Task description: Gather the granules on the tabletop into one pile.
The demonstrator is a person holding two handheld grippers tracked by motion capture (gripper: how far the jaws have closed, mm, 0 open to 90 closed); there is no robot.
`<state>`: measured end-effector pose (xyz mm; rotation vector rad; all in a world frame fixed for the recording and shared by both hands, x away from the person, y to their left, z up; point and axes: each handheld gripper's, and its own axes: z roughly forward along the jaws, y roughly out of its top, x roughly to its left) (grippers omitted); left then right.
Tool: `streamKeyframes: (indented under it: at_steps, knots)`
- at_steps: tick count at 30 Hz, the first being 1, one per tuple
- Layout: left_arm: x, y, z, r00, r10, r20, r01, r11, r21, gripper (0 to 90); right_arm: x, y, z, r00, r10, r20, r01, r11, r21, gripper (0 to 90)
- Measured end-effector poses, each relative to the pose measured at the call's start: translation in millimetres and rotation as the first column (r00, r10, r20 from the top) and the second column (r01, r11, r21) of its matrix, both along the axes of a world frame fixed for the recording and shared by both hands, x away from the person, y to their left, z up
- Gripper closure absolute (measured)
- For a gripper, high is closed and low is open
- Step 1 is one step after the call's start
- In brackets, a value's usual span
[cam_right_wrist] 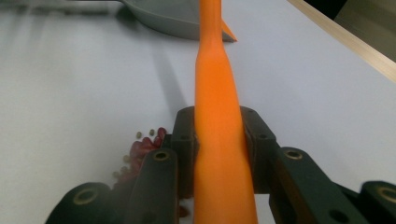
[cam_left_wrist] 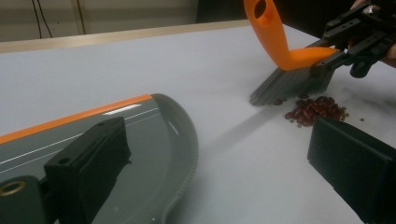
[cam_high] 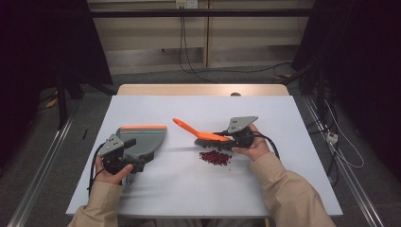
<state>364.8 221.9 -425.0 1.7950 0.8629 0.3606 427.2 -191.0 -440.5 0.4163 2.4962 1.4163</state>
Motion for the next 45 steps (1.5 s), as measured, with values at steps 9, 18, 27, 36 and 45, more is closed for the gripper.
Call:
streamKeyframes:
  at_steps: [9, 18, 27, 36, 45]
  knots:
    - [-0.3, 0.0, 0.5, 1.0, 0.001, 0.001, -0.001, 1.0, -0.005, 5.2, -9.7, 4.6, 6.1, 0.9993, 0.036, -0.008, -0.036, 0.9993, 0.006, 71.1]
    - [-0.7, 0.2, 0.9, 1.0, 0.001, 0.001, -0.001, 1.0, -0.004, 5.2, -11.1, -1.3, 15.3, 0.9994, -0.035, -0.002, 0.036, 0.997, 0.069, 71.1]
    - [-1.1, 0.0, 1.6, 1.0, -0.001, 0.005, 0.001, 1.0, -0.009, 5.2, -22.7, -18.1, 17.5, 0.9731, -0.225, -0.051, 0.229, 0.9679, 0.104, 71.0]
    - [-1.5, -0.6, 2.2, 1.0, -0.002, 0.005, 0.002, 0.9999, -0.011, 5.2, -34.8, -39.9, 15.1, 0.9264, -0.366, -0.09, 0.374, 0.9218, 0.103, 71.0]
    - [-1.5, -0.7, 2.2, 1.0, -0.001, 0.004, 0.002, 0.9999, -0.012, 5.2, -40.5, -52.7, 8.4, 0.8851, -0.455, -0.099, 0.463, 0.883, 0.08, 71.0]
